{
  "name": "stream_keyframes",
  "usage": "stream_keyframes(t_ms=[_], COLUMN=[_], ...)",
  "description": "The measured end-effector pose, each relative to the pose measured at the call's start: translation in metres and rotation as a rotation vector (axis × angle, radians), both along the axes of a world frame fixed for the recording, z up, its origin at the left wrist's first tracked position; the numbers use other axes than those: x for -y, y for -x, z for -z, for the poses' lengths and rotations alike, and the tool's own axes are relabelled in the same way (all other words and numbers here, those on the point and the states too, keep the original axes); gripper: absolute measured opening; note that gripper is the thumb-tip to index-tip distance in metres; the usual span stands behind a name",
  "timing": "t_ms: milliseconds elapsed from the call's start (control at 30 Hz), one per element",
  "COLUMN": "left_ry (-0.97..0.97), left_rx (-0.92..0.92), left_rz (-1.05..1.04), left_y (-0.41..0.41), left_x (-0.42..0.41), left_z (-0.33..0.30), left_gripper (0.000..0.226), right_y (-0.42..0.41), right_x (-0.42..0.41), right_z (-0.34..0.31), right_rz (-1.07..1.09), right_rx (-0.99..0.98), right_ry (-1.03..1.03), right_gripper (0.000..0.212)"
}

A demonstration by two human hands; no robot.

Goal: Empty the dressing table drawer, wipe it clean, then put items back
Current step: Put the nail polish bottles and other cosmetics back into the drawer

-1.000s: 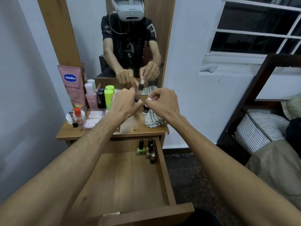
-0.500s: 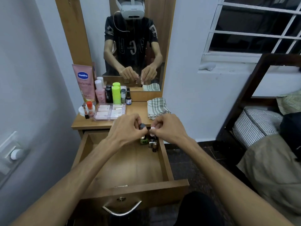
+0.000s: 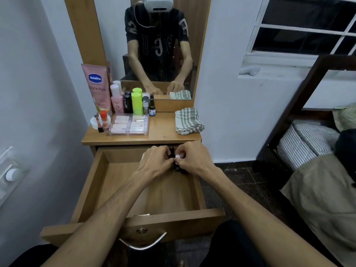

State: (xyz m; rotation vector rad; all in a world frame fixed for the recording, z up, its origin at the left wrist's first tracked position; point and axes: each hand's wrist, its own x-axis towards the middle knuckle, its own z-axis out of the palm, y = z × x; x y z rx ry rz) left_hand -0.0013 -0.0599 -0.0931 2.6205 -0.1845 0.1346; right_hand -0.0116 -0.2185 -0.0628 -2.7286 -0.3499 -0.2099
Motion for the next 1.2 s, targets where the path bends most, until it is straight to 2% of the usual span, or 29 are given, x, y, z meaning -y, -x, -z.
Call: stream_keyframes(t_ms=[433,867,1000,1200], left_ry=[0.141,0.245,0.312,0.274], left_rx=[0.007,-0.180,-0.252,-0.224], left_rz=[-0.035,-0.102,-0.088,-0.103], left_y=[0.003,0.013,0.010,0.011], left_x=[-0.001,-0.005,-0.005,-0.003], left_z=[0.009,0.018,0.023,0.021], left_gripper=[0.022,0.031,0.024,0.018], right_y=[0.001,0.004,0.004,0.005], right_x=[0.005,0.009,0.005,0.002], right_z=[0.021,0.023,0.023,0.026], right_rz=[-0.025,-0.025,-0.021,-0.019], right_rx=[0.107,0.125,0.145,0.155], right_ry=[0.032,0.058,0.086,0.097], right_gripper=[0.013,0.015,0.016,0.018])
